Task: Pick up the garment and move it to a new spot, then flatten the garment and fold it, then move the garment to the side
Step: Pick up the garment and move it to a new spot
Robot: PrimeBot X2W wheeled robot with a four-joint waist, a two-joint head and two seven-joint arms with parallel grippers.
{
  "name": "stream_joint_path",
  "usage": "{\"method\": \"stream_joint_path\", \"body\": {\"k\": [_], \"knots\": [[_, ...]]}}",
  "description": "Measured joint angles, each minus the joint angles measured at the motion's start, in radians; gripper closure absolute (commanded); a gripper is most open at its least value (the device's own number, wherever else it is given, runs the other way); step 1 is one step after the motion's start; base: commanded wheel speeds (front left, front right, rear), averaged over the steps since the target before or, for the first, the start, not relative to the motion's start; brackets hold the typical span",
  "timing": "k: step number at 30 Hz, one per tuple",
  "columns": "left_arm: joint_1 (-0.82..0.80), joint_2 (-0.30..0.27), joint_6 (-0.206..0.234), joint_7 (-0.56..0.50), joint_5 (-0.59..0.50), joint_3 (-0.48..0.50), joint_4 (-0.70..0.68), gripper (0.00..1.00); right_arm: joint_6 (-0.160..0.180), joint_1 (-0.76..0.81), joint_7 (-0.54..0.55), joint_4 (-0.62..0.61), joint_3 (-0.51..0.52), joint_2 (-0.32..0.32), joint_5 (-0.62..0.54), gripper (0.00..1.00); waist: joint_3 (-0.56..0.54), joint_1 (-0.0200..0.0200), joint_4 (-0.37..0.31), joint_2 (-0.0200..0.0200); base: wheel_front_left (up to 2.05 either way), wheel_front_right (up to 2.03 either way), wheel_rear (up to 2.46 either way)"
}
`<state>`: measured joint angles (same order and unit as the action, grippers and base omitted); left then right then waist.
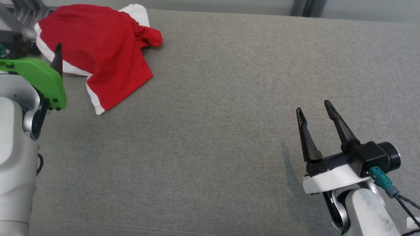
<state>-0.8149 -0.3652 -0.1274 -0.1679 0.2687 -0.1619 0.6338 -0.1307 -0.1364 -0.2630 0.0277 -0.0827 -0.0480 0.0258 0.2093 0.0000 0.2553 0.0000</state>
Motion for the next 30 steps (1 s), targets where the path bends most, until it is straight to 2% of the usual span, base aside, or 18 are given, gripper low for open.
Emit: {"method": "stream_joint_path", "body": {"k": [4,8,19,30], "knots": [[-0.019,-0.031,-0.002,-0.086,0.072,-0.076,0.037,0.00,0.000,-0.024,0.000,-0.004,-0.002,0.000,-0.007,0.00,0.061,0.0000,-0.040,0.0000,0.00,0.00,0.00],[-0.027,-0.069,-0.002,-0.109,0.136,-0.114,0.059,0.00,0.000,-0.040,0.000,-0.006,-0.005,0.000,-0.012,0.00,0.112,0.0001,-0.078,0.0000,0.00,0.00,0.00],[-0.048,-0.109,-0.002,-0.131,0.207,-0.131,0.172,0.00,0.000,-0.073,0.000,-0.022,-0.006,0.000,-0.016,0.00,0.217,0.0001,-0.156,0.0001,0.00,0.00,0.00],[-0.082,-0.131,0.020,-0.152,0.210,-0.136,0.263,0.00,0.000,-0.085,0.000,-0.028,-0.008,0.000,-0.019,0.00,0.272,0.0000,-0.206,0.0001,0.00,0.00,0.00]]}}
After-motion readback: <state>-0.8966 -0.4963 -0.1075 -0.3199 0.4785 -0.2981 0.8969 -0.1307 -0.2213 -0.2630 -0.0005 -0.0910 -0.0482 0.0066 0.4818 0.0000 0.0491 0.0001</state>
